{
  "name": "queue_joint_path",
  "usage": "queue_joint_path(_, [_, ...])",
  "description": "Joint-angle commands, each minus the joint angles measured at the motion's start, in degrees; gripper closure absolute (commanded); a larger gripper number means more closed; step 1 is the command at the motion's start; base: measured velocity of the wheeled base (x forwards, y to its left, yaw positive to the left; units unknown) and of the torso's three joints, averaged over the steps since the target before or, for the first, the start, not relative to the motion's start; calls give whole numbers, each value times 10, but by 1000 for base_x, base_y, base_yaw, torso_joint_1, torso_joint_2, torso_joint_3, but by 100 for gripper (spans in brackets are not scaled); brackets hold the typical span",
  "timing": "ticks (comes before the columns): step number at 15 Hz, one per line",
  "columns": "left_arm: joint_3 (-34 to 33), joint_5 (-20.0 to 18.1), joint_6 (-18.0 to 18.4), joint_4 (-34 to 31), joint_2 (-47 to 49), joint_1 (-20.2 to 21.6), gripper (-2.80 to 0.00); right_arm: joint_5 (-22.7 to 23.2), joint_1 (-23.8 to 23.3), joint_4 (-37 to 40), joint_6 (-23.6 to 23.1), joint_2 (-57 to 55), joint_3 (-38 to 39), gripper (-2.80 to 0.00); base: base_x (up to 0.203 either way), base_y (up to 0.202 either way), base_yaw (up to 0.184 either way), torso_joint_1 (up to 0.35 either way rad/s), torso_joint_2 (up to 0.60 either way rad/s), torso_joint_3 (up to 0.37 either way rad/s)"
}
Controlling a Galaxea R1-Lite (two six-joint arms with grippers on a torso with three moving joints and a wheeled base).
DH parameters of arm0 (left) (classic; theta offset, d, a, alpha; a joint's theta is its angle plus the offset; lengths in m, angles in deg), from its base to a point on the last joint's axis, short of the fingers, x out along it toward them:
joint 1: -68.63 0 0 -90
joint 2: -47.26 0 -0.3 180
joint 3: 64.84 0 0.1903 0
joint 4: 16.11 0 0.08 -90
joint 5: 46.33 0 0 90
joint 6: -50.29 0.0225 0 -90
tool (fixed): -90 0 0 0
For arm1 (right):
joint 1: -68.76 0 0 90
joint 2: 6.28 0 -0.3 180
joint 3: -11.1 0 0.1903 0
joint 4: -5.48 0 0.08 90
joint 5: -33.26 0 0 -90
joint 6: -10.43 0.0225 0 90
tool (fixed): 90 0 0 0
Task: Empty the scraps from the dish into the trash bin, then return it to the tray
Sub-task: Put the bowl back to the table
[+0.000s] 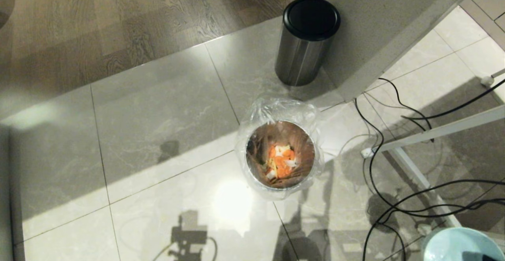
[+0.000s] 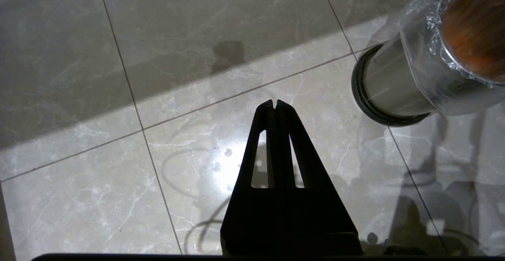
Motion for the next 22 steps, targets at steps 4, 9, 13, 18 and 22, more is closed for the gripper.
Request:
queue_joint_path(4, [0,0,-1,0,1,0,0,31,-15,103,-25,231,0,0,0,0,0,0,0,0])
queue_joint_path(9, [0,0,-1,0,1,0,0,36,6,113,-13,352,0,0,0,0,0,0,0,0])
queue_joint_path(13, [0,0,-1,0,1,0,0,37,13,114,-10,415,0,0,0,0,0,0,0,0])
queue_joint_path(18, [0,0,-1,0,0,0,0,36,13,109,-11,426,0,0,0,0,0,0,0,0])
queue_joint_path(22, [0,0,-1,0,1,0,0,36,13,109,-11,426,0,0,0,0,0,0,0,0])
